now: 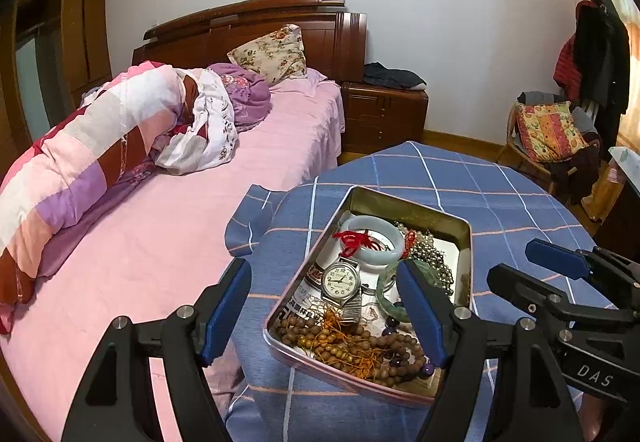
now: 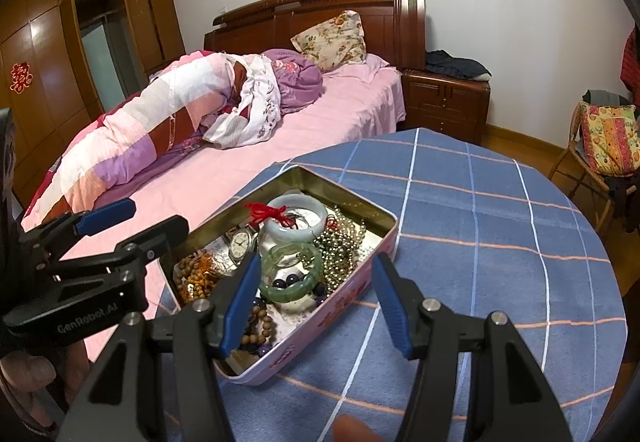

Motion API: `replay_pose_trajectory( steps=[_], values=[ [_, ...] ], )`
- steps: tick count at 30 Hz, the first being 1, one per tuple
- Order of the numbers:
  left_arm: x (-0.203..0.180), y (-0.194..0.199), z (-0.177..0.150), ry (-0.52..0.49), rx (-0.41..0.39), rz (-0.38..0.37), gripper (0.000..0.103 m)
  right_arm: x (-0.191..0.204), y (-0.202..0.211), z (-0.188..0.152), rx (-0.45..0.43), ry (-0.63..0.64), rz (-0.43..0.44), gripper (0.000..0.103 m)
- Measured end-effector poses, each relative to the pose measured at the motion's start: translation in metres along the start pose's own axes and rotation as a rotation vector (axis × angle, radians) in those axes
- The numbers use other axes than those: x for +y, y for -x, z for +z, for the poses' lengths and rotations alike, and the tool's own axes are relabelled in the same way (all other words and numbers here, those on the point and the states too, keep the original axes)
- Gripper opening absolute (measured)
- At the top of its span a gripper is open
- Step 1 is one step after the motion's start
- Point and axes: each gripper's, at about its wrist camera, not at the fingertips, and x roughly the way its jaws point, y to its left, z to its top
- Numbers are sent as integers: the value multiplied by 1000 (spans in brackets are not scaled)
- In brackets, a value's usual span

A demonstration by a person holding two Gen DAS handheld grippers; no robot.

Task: Organize jewelry

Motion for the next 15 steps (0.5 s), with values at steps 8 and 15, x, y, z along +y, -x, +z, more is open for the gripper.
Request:
replay_pose_trajectory(
  steps=[8,15],
  values=[
    [0,0,1,-2,-4,-1,75,1,-1,0,5,-1,0,64],
    [-1,-2,1,-2,-4,-3,75,0,-3,-4,13,-7,2,64]
  ],
)
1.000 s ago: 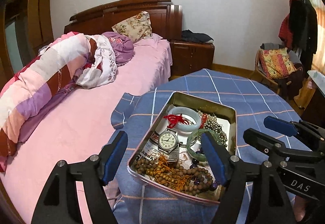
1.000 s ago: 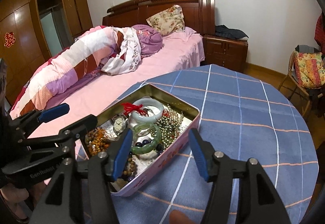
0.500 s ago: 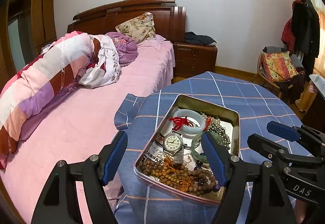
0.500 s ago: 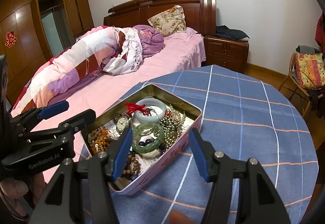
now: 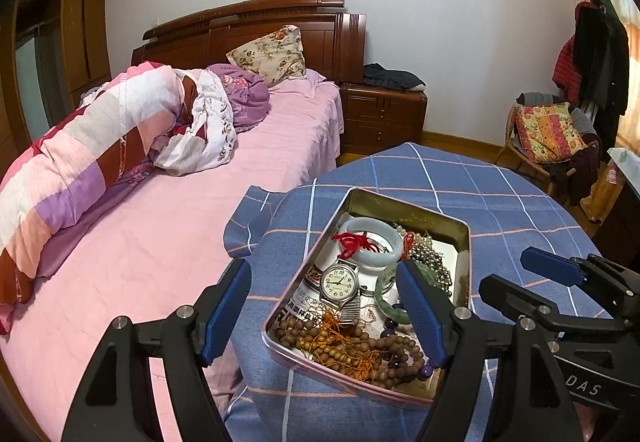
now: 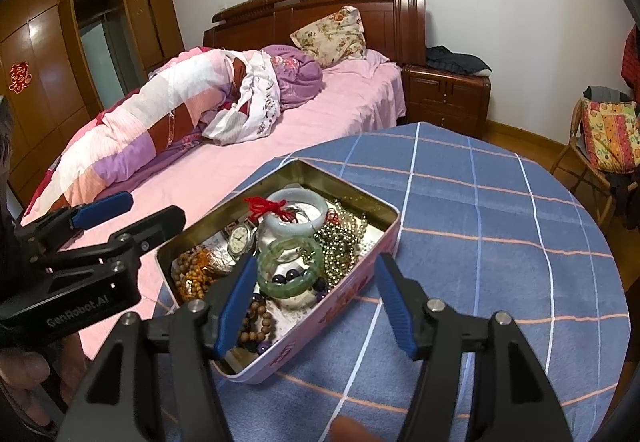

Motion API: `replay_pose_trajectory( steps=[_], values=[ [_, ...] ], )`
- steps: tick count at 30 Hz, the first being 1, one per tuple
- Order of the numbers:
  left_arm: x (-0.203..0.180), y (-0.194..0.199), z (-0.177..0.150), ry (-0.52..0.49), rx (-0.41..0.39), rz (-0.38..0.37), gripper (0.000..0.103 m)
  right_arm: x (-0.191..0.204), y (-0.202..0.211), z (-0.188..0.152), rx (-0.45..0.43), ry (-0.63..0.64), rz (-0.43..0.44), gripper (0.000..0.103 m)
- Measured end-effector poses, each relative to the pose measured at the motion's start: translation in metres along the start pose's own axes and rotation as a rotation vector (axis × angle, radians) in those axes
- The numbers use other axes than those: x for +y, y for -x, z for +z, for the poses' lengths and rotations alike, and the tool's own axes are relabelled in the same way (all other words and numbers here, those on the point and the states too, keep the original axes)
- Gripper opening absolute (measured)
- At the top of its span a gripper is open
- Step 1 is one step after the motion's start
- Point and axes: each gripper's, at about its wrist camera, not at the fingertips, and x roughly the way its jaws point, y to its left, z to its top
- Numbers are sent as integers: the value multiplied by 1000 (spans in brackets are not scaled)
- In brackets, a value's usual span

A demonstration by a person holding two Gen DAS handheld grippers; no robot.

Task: Organize jewelry

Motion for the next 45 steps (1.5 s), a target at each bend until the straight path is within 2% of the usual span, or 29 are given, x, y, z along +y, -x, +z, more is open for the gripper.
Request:
replay_pose_trajectory(
  steps=[35,43,45],
  values=[
    [1,-4,0,18,17,-18,75,4,-4,-4,15,9,7,64],
    [1,-4,-2,1,7,48,75,3,-4,-6,18,13,1,64],
    [2,-5,-2,2,15,42,75,3,-4,-5,18,12,1,64]
  ],
)
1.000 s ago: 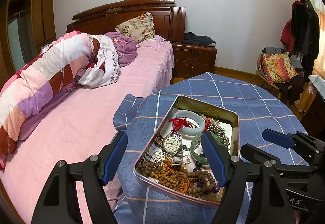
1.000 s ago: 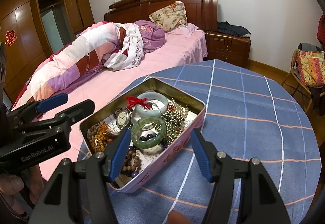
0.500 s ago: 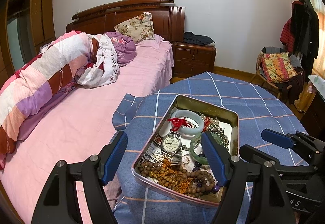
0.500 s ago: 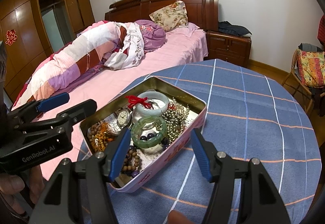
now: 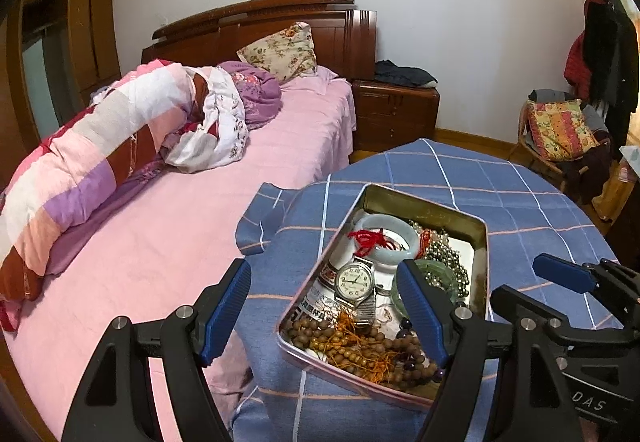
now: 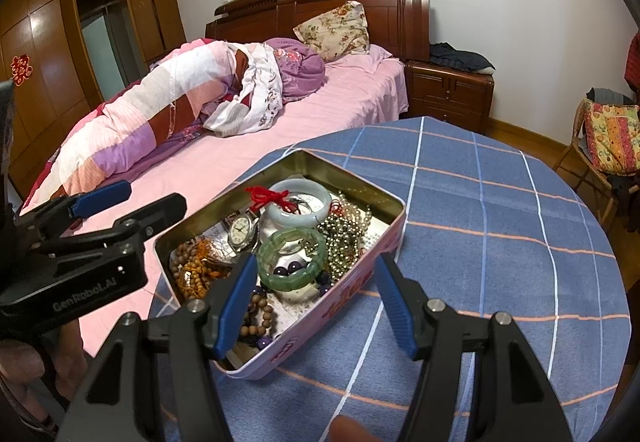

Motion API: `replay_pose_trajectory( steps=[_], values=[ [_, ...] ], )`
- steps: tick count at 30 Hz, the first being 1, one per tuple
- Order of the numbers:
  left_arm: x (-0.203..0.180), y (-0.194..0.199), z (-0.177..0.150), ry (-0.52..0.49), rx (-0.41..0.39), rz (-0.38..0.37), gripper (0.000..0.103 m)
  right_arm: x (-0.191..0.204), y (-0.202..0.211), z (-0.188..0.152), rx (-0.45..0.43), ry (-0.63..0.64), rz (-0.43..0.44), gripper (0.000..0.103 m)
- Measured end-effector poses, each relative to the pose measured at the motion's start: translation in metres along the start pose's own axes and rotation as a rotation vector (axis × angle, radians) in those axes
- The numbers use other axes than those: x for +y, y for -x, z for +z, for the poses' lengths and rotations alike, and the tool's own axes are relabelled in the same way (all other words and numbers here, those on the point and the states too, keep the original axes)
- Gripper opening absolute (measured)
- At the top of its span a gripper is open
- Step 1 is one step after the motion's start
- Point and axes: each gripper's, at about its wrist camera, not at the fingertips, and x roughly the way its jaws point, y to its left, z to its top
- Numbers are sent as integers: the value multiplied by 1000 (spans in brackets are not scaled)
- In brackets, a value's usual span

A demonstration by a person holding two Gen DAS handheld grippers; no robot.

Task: Organize jewelry

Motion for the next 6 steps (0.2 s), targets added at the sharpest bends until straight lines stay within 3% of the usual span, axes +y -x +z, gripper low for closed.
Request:
replay_pose_trajectory(
  steps=[6],
  values=[
    [-3,4,0,-11,-12,-26,75,-3,0,-1,-1,-5,-4,64]
  ],
)
